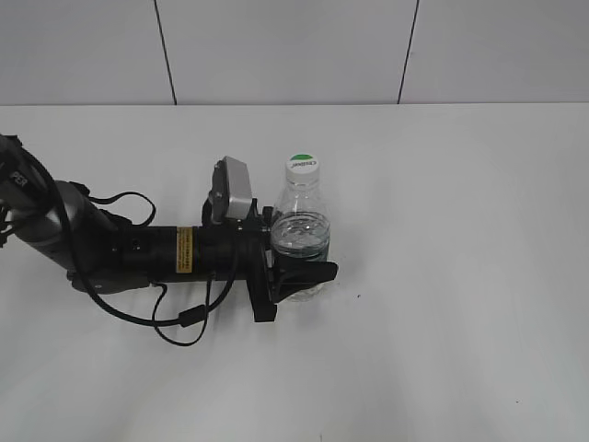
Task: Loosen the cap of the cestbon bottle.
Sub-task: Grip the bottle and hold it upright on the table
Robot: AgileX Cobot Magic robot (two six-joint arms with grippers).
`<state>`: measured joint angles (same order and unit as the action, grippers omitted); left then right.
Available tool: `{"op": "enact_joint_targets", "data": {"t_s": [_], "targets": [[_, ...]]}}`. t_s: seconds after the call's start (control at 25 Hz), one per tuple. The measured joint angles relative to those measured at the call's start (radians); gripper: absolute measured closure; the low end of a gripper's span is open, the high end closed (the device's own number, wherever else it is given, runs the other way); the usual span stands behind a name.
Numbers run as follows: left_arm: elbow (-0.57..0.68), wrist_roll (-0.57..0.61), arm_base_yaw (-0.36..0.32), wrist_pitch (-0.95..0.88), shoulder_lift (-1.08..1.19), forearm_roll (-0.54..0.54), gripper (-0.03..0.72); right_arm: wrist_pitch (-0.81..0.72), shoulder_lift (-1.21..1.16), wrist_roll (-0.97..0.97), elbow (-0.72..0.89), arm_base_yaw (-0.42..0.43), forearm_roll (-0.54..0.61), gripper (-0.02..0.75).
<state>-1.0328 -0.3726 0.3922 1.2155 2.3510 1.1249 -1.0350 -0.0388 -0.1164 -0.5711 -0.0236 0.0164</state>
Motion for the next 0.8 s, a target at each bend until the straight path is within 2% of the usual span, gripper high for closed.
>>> {"op": "enact_joint_targets", "data": {"t_s": [0.32, 0.56, 0.8], "targets": [[-0.001, 0.0, 0.0, 0.001, 0.0, 0.001, 0.287, 0.036, -0.325, -0.046, -0.179, 0.0, 0.004, 0.146], [-0.001, -0.001, 0.0, 0.001, 0.0, 0.001, 0.287, 0.037, -0.618, -0.055, -0.349, 0.0, 0.007, 0.113], [-0.001, -0.004, 0.003, 0.001, 0.001, -0.022, 0.287, -0.027, -0.94, -0.076, -0.523, 0.0, 0.043, 0.108]]}}
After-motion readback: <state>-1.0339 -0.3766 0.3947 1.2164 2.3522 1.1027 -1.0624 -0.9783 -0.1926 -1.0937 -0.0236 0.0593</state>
